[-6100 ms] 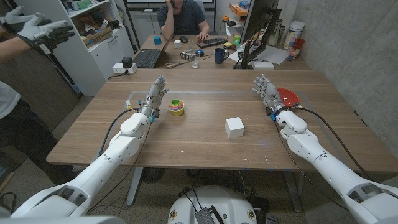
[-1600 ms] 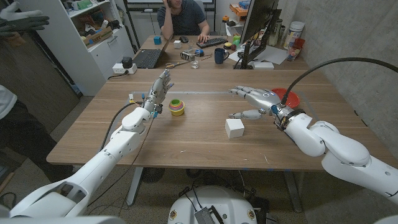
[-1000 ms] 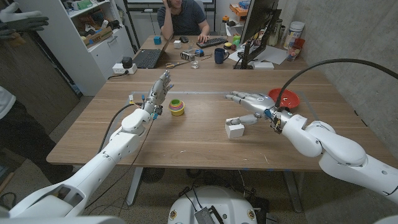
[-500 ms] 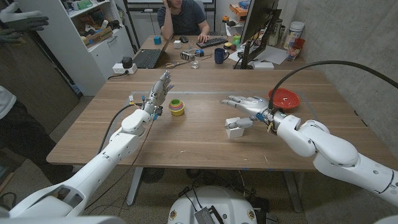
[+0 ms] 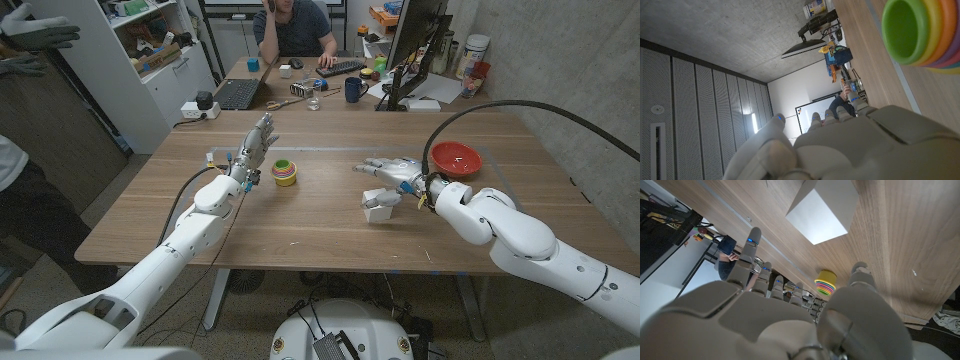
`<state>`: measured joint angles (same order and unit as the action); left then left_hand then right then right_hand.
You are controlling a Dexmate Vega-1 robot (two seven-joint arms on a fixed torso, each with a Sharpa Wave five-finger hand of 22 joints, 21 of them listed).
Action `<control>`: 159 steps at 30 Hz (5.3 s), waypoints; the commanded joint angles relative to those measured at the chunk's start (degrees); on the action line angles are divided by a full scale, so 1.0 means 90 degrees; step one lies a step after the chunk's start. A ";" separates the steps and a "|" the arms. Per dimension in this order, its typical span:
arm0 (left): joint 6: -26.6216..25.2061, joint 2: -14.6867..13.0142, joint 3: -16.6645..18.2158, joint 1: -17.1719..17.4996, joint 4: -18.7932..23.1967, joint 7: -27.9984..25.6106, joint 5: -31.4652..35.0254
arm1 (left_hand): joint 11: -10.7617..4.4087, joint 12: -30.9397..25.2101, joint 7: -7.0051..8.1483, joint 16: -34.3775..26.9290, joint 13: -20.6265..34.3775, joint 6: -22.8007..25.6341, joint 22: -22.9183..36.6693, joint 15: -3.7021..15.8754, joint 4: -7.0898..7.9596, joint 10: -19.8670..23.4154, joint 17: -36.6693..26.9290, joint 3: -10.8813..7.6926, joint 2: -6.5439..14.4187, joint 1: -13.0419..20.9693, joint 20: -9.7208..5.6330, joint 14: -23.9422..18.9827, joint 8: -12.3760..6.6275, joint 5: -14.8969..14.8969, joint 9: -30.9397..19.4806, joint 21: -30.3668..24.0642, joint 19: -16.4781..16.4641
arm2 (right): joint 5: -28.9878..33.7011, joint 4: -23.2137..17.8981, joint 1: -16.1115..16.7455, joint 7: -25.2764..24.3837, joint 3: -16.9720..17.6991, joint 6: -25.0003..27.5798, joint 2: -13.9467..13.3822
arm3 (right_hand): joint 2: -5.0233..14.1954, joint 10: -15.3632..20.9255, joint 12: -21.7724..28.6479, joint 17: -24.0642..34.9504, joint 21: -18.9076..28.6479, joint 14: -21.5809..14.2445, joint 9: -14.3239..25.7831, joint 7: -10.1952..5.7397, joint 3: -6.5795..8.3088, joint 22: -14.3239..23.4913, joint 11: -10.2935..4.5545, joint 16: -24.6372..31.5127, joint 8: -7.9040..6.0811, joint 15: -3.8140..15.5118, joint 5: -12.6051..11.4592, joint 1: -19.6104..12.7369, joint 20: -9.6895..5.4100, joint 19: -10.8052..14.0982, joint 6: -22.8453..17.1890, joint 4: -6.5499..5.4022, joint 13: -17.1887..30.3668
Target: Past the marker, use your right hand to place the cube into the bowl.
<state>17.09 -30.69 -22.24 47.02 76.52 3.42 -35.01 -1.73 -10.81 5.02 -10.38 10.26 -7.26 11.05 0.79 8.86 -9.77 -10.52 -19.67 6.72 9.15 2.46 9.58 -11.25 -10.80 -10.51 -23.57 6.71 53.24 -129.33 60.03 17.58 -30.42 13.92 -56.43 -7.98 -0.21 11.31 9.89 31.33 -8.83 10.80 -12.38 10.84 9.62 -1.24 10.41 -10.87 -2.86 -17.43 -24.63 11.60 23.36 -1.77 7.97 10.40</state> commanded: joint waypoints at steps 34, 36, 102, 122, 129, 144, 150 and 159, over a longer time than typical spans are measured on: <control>0.0076 0.0014 -0.0022 -0.0130 -0.0281 0.0163 0.0000 | 0.0011 -0.0030 0.0020 -0.0034 0.0017 -0.0018 0.0034 -0.0044 -0.0006 -0.0070 -0.0029 0.0070 -0.0075 -0.0047 0.0014 0.0285 0.0001 -0.0050 -0.0029 0.0027 0.0047 | 0.0196 0.0547 -0.0893 0.1360 -0.0839 -0.0446 0.0424 | 0.0451 -0.0043 0.0019 0.0021 -0.0272 -0.0499 0.0057 -0.0028 0.0033 0.0011 -0.0260 0.0075 -0.0070 0.0334 -0.0211 -0.0900 -0.0387 0.0711 -0.0069 0.0074 0.0026; 0.0063 0.0010 -0.0032 -0.0138 -0.0290 0.0195 -0.0006 | 0.0012 -0.0030 0.0020 -0.0033 0.0018 -0.0021 0.0034 -0.0043 -0.0006 -0.0070 -0.0029 0.0072 -0.0075 -0.0049 0.0016 0.0287 0.0002 -0.0050 -0.0029 0.0027 0.0046 | 0.0124 0.0563 -0.0888 0.1369 -0.0815 -0.0451 0.0423 | 0.0547 -0.0069 0.0017 0.0021 -0.0292 -0.0561 0.0063 -0.0029 0.0081 0.0016 -0.0286 0.0080 -0.0072 0.0385 -0.0203 -0.1098 -0.0460 0.0814 -0.0073 0.0101 0.0026; 0.0128 0.0258 -0.0158 -0.0445 -0.0806 0.0217 0.0092 | 0.0043 -0.0038 0.0016 -0.0038 0.0018 -0.0049 0.0040 -0.0042 0.0034 -0.0085 -0.0036 0.0171 -0.0111 -0.0190 0.0009 0.0315 0.0010 -0.0064 -0.0032 0.0042 0.0064 | -0.1822 0.1506 -0.1307 0.0040 -0.0609 -0.1645 0.0278 | 0.1807 0.4697 0.2153 0.0907 0.1662 -0.6041 0.1221 0.1451 -0.0153 0.0755 -0.0003 0.0876 -0.2032 0.1778 -0.0358 -0.5352 -0.2745 0.3207 -0.4560 0.0081 0.0923; 0.0190 0.0289 -0.0157 -0.0502 -0.0895 0.0250 0.0100 | 0.0040 -0.0041 0.0022 -0.0040 0.0018 -0.0046 0.0040 -0.0043 0.0033 -0.0082 -0.0035 0.0192 -0.0118 -0.0216 0.0015 0.0316 0.0008 -0.0070 -0.0031 0.0046 0.0065 | -0.1725 0.1334 -0.1447 -0.0008 -0.0423 -0.1747 0.0248 | 0.1802 0.4770 0.2220 0.0965 0.1818 -0.6083 0.1341 0.1468 -0.0242 0.0791 -0.0029 0.0818 -0.2130 0.1764 -0.0284 -0.5395 -0.2737 0.3084 -0.4646 -0.0028 0.1007; 0.0205 0.0309 -0.0149 -0.0513 -0.0926 0.0240 0.0091 | 0.0036 -0.0041 0.0021 -0.0040 0.0018 -0.0049 0.0040 -0.0040 0.0032 -0.0084 -0.0035 0.0199 -0.0119 -0.0225 0.0016 0.0317 0.0008 -0.0072 -0.0031 0.0047 0.0065 | -0.1699 0.1406 -0.1600 0.0011 -0.0439 -0.1839 0.0324 | 0.1818 0.4781 0.2233 0.0981 0.1862 -0.6093 0.1369 0.1467 -0.0256 0.0800 -0.0009 0.0805 -0.2140 0.1756 -0.0272 -0.5413 -0.2747 0.3070 -0.4635 -0.0048 0.1028; 0.0275 0.0280 -0.0187 -0.0548 -0.0918 0.0167 0.0246 | 0.0031 -0.0039 0.0012 -0.0040 0.0018 -0.0046 0.0039 -0.0043 0.0029 -0.0093 -0.0034 0.0210 -0.0117 -0.0240 0.0018 0.0318 0.0007 -0.0077 -0.0031 0.0053 0.0075 | -0.1644 0.1629 -0.1903 -0.0030 -0.0521 -0.2020 0.0551 | 0.1858 0.4845 0.2278 0.1025 0.1963 -0.6127 0.1431 0.1480 -0.0289 0.0809 -0.0017 0.0778 -0.2193 0.1747 -0.0242 -0.5450 -0.2755 0.3030 -0.4694 -0.0102 0.1082; 0.0282 0.0294 -0.0176 -0.0517 -0.0883 0.0123 0.0236 | 0.0034 -0.0042 0.0011 -0.0040 0.0018 -0.0046 0.0039 -0.0041 0.0027 -0.0089 -0.0033 0.0214 -0.0116 -0.0244 0.0019 0.0320 0.0006 -0.0079 -0.0030 0.0054 0.0073 | -0.1679 0.1669 -0.2003 -0.0035 -0.0533 -0.2116 0.0604 | 0.1866 0.4857 0.2288 0.1038 0.1993 -0.6142 0.1433 0.1474 -0.0299 0.0811 -0.0003 0.0774 -0.2199 0.1745 -0.0233 -0.5456 -0.2753 0.3026 -0.4710 -0.0118 0.1096; 0.0282 0.0264 -0.0181 -0.0450 -0.0754 0.0084 0.0263 | 0.0036 -0.0042 0.0013 -0.0039 0.0018 -0.0041 0.0039 -0.0041 0.0024 -0.0091 -0.0032 0.0219 -0.0115 -0.0250 0.0019 0.0322 0.0004 -0.0082 -0.0030 0.0056 0.0073 | -0.1633 0.1809 -0.2163 -0.0183 -0.0544 -0.2119 0.0773 | 0.1868 0.4867 0.2300 0.1061 0.2034 -0.6163 0.1440 0.1482 -0.0317 0.0806 -0.0010 0.0764 -0.2205 0.1743 -0.0218 -0.5476 -0.2756 0.3001 -0.4725 -0.0137 0.1122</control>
<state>19.52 -28.05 -23.79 42.26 68.55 4.78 -33.00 -1.74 -10.81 5.23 -10.38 10.26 -7.49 11.32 0.79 9.02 -9.77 -10.52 -18.08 5.74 7.57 2.76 9.58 -11.25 -11.13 -10.51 -23.25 7.00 38.26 -114.34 42.22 17.17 -35.14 -4.76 -50.97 -5.93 43.20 31.72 19.25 49.04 -52.98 23.53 1.02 7.92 16.60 -1.23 17.34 -30.17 -3.19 -19.43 -58.79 -3.41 47.96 -43.62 6.93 20.35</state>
